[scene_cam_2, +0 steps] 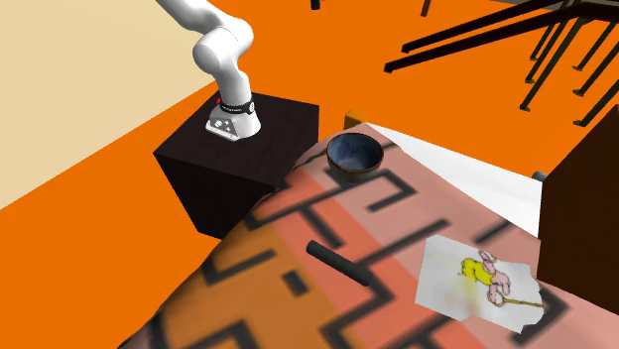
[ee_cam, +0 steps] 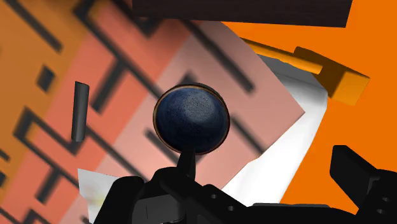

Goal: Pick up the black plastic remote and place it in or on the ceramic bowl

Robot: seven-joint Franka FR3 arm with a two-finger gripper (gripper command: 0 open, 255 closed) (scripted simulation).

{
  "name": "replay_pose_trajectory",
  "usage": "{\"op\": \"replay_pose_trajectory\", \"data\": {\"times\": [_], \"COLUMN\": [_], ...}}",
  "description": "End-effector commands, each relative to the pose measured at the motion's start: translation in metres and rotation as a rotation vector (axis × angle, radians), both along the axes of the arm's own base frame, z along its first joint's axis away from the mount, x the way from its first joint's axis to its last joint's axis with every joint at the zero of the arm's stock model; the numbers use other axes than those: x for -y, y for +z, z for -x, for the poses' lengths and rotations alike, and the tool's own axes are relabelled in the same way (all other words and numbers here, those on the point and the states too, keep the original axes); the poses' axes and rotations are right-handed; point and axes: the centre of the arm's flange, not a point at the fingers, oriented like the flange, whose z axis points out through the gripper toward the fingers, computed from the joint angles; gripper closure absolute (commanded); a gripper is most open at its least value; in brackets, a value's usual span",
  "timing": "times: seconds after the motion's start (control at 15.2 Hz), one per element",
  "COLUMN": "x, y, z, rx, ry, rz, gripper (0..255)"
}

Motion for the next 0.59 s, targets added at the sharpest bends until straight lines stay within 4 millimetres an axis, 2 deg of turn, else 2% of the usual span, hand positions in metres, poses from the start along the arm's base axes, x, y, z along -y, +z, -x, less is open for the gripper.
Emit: {"op": "replay_pose_trajectory", "data": {"times": [0.0,0.53], "x": [0.000,0.073], "y": [0.000,-0.064], "z": [0.000,-0.048], "rx": [0.000,-0.018], "ry": [0.000,-0.060], "rz": [0.000,-0.023], "gripper": [0,0]}}
